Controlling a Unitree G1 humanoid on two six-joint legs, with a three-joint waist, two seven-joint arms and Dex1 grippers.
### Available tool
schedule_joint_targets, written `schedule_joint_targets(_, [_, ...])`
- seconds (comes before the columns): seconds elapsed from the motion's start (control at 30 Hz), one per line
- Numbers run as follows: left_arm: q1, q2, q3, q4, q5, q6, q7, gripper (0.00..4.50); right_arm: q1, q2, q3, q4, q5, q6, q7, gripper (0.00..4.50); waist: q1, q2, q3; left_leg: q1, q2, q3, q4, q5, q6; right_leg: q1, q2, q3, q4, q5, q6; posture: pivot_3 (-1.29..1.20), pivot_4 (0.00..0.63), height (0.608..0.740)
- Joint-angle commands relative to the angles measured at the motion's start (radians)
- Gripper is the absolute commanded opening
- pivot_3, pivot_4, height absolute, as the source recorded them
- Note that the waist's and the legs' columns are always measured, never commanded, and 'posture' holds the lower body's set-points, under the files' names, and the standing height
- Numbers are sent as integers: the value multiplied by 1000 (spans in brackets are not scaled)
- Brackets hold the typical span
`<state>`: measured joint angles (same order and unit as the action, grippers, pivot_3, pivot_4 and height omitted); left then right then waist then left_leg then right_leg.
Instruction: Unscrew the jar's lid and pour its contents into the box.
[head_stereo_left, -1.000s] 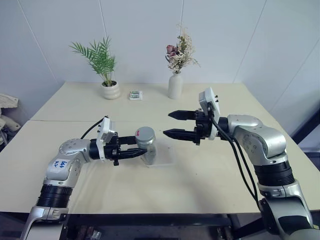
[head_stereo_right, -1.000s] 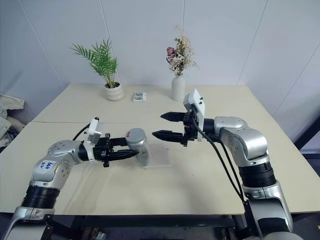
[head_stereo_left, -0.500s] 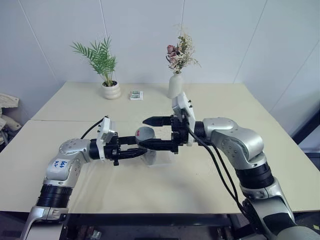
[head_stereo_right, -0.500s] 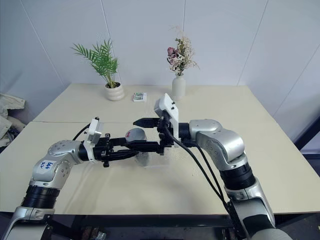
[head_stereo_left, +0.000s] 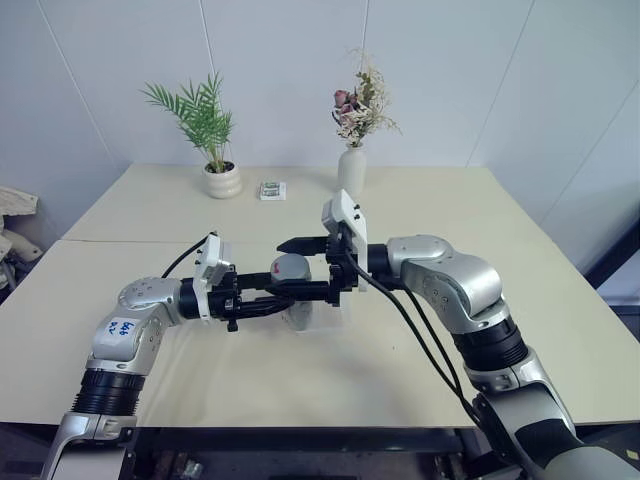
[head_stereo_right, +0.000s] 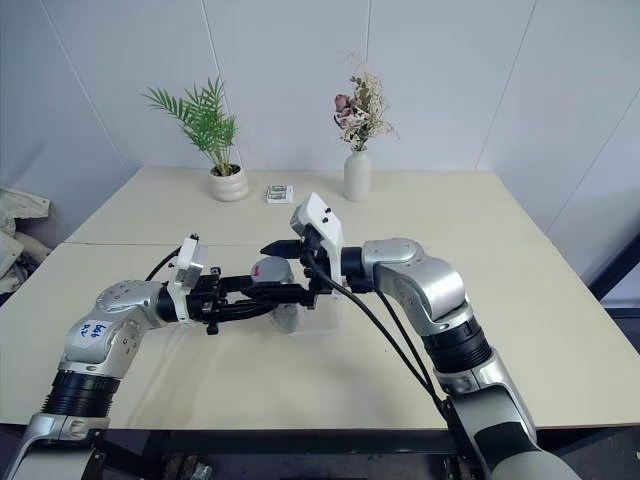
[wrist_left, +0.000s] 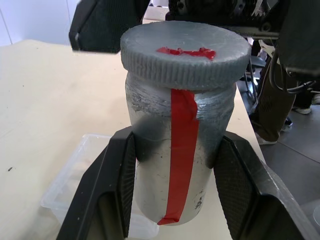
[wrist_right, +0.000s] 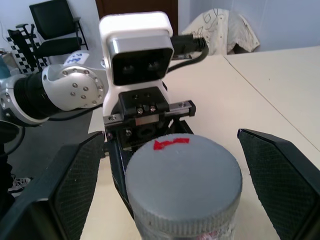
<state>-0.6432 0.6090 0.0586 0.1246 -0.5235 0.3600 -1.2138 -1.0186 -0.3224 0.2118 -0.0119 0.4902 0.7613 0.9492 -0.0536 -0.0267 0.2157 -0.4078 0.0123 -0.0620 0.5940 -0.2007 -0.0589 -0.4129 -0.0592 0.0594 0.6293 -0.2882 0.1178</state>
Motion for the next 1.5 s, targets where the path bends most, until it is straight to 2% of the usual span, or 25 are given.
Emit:
schedule_joint_targets(0.03, [-8, 4, 14, -42, -14, -2, 1, 1898, -35, 9, -15, -5, -5, -25, -1, 4483, 0, 0, 0, 0, 0, 0, 0, 0, 0, 0, 0, 0, 0, 0, 0, 0, 150, 740])
schedule_joint_targets(0.47, [-14, 4, 14, -34, -11, -6, 0, 1898, -41, 13, -21, 22, -17, -41, 3, 4483, 0, 0, 0, 0, 0, 0, 0, 0, 0, 0, 0, 0, 0, 0, 0, 0, 150, 740])
schedule_joint_targets(0.6, [-14, 5, 14, -34, -10, -7, 0, 1898, -37, 14, -24, 14, -6, -40, 14, 3660, -1, 0, 0, 0, 0, 0, 0, 0, 0, 0, 0, 0, 0, 0, 0, 0, 150, 740])
schedule_joint_targets(0.7, [-13, 8, 15, -35, -12, -7, 2, 1898, -35, 19, -28, 5, 3, -40, 23, 2613, 0, 0, 0, 0, 0, 0, 0, 0, 0, 0, 0, 0, 0, 0, 0, 0, 150, 740])
schedule_joint_targets(0.73, [-12, 9, 16, -37, -13, -6, 2, 1898, -36, 24, -34, 2, 8, -35, 19, 2562, 0, 0, 0, 0, 0, 0, 0, 0, 0, 0, 0, 0, 0, 0, 0, 0, 150, 740])
schedule_joint_targets(1.1, [-8, 9, 14, -38, -11, -6, -1, 1898, -51, 67, -134, -33, 158, 93, -11, 2562, -1, 0, 0, 0, 0, 0, 0, 0, 0, 0, 0, 0, 0, 0, 0, 0, 150, 740])
schedule_joint_targets(1.2, [-3, 13, 7, -39, -4, -10, -8, 1898, -78, 112, -238, -17, 282, 185, -71, 2562, -1, 0, 0, 0, 0, 0, 0, 0, 0, 0, 0, 0, 1, 0, 0, 0, 150, 740])
schedule_joint_targets(1.3, [-1, 14, 8, -44, -5, -8, -8, 1898, -86, 121, -292, -17, 315, 185, -115, 2562, 1, 0, 0, 0, 0, 0, 0, 0, 0, 0, 0, 0, 1, 0, 0, 0, 150, 740])
schedule_joint_targets(1.4, [7, 20, 15, -60, -10, -2, -6, 1898, -68, 76, -322, -26, 287, 137, -140, 2562, 1, 0, 0, 0, 0, 0, 0, 0, 0, 0, 0, 0, 0, 0, 0, 0, 150, 740])
schedule_joint_targets(1.5, [25, 43, 42, -71, -15, 3, 0, 1898, 26, -79, -379, 24, 134, -32, -172, 2562, 8, 0, 0, -1, 0, 0, 0, -1, 0, 0, -1, 0, -1, 0, 0, 0, 150, 740])
